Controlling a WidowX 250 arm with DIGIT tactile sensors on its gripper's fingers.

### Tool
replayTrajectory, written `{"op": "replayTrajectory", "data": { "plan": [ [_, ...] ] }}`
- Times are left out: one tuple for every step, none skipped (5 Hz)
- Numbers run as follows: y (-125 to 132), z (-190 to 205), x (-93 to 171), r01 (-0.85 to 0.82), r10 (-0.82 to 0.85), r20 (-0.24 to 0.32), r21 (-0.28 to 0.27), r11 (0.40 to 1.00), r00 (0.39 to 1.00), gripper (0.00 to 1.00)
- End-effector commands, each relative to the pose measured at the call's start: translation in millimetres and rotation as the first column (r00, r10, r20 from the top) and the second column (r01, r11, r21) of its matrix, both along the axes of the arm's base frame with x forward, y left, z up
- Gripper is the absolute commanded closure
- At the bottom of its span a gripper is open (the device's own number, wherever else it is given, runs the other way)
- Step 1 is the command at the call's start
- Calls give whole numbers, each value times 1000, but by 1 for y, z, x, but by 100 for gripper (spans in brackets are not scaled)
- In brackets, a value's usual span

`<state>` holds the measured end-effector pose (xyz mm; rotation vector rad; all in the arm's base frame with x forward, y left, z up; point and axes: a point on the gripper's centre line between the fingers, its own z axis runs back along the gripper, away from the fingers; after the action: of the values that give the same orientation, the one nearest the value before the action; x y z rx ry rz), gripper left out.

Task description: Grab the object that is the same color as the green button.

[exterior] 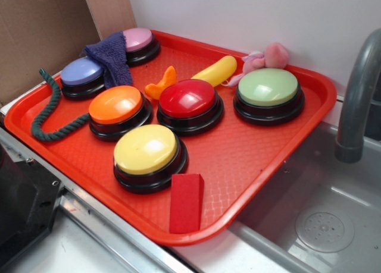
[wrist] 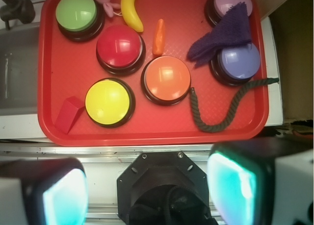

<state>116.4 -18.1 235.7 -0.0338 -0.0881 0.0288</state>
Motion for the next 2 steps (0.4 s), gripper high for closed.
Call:
{"op": "replayTrajectory", "data": {
  "plan": [
    [0,0,0,0,0,0,0,1000,1000,0],
    [15,-7,4,-95,96,39,-40,995,995,0]
  ]
}}
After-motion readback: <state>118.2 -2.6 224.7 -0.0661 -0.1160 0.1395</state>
